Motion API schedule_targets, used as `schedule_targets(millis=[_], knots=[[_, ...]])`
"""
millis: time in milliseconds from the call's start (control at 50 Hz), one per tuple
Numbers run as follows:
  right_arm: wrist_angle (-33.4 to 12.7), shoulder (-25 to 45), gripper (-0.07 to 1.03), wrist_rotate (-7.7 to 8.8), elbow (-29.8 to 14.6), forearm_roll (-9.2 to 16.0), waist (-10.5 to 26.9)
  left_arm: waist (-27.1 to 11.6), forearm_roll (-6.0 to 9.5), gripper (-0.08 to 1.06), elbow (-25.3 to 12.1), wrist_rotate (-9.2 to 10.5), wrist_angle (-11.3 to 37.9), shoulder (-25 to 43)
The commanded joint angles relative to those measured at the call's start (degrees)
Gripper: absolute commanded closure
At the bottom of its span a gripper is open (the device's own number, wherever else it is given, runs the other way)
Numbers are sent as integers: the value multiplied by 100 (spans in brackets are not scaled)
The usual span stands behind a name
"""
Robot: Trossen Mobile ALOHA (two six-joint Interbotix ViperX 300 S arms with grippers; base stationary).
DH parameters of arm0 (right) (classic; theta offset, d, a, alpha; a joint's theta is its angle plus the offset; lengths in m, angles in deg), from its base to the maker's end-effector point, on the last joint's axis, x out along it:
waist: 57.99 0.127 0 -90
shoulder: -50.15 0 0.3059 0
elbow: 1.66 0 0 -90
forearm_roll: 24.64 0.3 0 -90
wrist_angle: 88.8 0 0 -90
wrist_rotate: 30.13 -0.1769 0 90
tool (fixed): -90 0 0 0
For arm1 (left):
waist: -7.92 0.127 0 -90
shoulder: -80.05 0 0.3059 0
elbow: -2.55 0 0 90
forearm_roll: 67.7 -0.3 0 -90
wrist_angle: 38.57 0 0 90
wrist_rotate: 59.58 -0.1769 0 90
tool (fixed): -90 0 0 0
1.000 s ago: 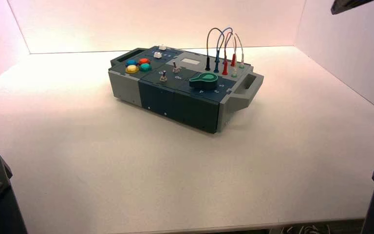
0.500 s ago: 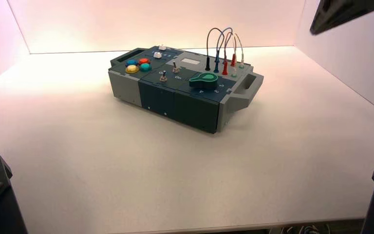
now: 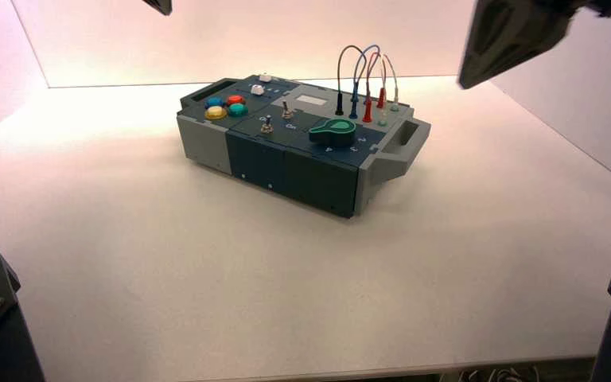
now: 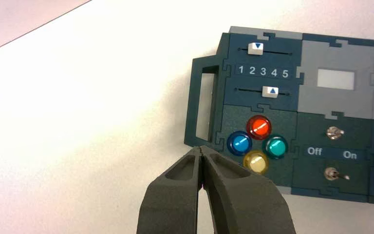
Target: Rotate the box counterclockwise.
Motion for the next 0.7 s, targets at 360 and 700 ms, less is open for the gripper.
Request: schedule_targets(millis=[360, 700], knots=[[193, 835, 98, -369, -141, -738, 352, -53, 0, 100, -782, -123, 62, 729], [299, 1380, 98, -325, -264, -694, 422, -220, 0, 100, -1362, -158, -79, 1406]])
